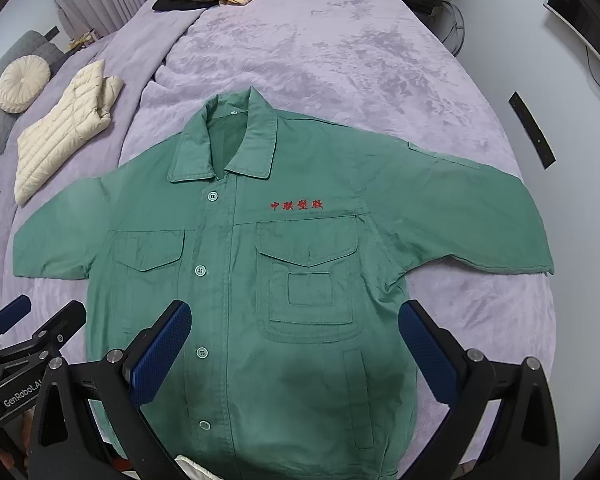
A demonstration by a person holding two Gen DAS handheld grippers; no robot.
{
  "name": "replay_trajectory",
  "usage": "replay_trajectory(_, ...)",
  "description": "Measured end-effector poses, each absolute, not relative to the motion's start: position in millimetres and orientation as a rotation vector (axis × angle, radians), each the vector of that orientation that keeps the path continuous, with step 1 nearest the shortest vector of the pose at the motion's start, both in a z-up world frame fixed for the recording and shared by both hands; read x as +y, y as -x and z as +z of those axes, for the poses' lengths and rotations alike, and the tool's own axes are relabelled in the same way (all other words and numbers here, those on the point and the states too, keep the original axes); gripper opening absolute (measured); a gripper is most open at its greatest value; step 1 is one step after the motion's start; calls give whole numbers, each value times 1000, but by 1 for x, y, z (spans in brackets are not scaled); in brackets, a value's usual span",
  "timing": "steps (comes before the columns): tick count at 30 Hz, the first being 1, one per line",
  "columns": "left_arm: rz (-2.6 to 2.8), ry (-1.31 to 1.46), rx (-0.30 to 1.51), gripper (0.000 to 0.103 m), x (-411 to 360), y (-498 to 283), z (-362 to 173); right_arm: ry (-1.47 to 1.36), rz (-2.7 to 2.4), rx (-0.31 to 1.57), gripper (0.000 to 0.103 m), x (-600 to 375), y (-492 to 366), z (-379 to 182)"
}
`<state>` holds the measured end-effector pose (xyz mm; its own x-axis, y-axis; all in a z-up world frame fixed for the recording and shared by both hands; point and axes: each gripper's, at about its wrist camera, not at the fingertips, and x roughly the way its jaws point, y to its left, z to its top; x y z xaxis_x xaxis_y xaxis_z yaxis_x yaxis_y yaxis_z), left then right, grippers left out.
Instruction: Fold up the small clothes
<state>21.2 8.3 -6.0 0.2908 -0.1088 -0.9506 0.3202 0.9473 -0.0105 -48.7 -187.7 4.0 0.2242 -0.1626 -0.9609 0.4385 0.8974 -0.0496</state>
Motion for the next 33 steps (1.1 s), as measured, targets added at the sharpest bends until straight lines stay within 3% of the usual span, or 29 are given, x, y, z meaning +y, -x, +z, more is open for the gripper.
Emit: replay_trajectory(33,-280,-231,1251,103,5,-18,-4,-256,-423,1283,103,-185,52,2)
